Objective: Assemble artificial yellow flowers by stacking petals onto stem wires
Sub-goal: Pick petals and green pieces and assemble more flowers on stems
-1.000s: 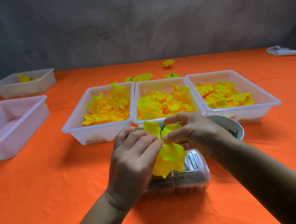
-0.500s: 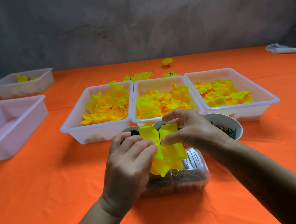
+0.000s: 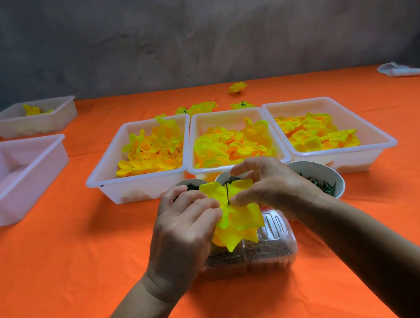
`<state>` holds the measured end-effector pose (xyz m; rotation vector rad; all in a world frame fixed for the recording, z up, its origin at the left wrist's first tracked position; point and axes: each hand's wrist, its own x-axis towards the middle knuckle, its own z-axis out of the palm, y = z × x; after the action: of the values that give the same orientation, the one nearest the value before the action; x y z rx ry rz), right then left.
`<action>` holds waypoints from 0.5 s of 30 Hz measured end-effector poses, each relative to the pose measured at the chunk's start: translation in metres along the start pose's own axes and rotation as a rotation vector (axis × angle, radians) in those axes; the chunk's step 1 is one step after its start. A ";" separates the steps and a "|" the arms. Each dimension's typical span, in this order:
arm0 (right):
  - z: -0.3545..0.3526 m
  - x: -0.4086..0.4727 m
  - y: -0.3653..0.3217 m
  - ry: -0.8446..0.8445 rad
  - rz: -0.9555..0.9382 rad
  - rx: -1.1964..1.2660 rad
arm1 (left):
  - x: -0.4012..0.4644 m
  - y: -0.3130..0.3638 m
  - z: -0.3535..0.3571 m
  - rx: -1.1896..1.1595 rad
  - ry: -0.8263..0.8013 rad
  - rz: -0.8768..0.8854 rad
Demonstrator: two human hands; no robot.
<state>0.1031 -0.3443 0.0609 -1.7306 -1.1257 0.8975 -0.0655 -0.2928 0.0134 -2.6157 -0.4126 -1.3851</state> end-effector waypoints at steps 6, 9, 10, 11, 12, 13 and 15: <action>0.001 0.000 0.002 0.007 0.001 0.003 | -0.004 0.000 0.000 0.023 -0.007 0.015; 0.001 -0.001 0.002 0.022 0.004 -0.005 | -0.005 -0.001 0.000 0.030 -0.009 0.023; 0.001 -0.002 0.002 0.021 0.003 -0.010 | -0.005 -0.001 0.000 0.031 -0.009 0.025; 0.001 -0.002 0.003 0.017 0.002 -0.014 | -0.005 -0.001 0.001 0.032 -0.009 0.027; 0.000 -0.003 0.003 0.014 0.002 -0.014 | -0.005 -0.001 0.001 0.035 -0.010 0.032; 0.000 -0.003 0.003 0.009 0.003 -0.015 | -0.006 -0.001 0.001 0.037 -0.011 0.036; 0.000 -0.002 0.002 -0.011 0.007 -0.025 | -0.006 -0.001 0.001 0.045 -0.017 0.046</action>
<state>0.1030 -0.3468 0.0588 -1.7522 -1.1435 0.9022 -0.0684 -0.2923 0.0074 -2.5855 -0.3785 -1.3252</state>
